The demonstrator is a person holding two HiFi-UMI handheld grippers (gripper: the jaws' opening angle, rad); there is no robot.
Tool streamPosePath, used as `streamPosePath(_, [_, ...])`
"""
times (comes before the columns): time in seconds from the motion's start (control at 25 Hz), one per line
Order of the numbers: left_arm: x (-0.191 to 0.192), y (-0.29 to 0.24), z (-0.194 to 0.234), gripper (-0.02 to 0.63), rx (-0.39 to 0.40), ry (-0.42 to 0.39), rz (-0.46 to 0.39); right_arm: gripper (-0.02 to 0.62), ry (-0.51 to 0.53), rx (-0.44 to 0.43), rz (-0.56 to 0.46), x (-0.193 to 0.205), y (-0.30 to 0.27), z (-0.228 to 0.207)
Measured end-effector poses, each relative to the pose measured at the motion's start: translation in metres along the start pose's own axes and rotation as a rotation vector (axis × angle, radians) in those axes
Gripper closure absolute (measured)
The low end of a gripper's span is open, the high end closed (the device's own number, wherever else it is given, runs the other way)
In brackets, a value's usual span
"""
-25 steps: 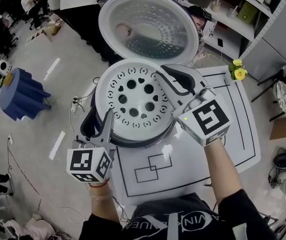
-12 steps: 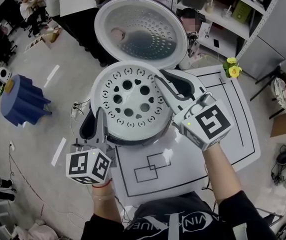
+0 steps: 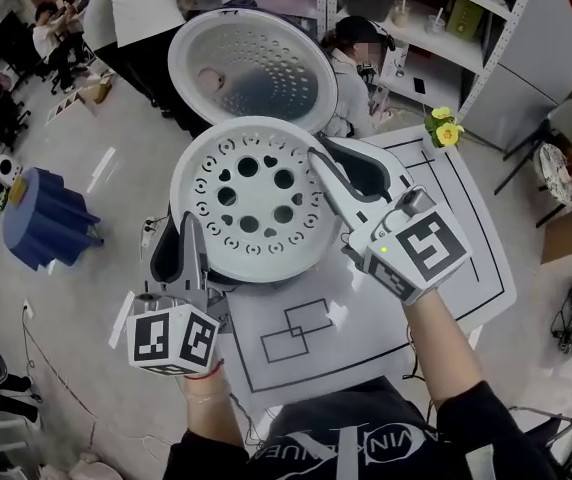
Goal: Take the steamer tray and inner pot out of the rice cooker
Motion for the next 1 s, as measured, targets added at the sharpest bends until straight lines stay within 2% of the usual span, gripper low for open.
streamPosePath(0.2, [-0.004,-0.006,-0.029,0.538,0.051,-0.016,-0.016,0.548,-0.009,0.046,-0.026,-0.001,0.032,-0.014])
streamPosePath(0.56, [-0.011,-0.032,-0.1,0.541,0.209,-0.037,-0.007,0.548,-0.016,0.213,-0.014,0.004,0.106,-0.056])
streamPosePath(1.0, [0.009,-0.074,-0.202,0.543,0.42,-0.063,0.073,0.549,-0.096,0.416,0.034,0.044,0.201,-0.112])
Point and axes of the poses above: the fingertips, and each gripper's own axes: y backward along the fingers, z to its left, x out of its underside, the point moved 5 cm from there along y, backward along the fingers, and after that the axes turned 12 degrees about z, right-handed, at the moved point
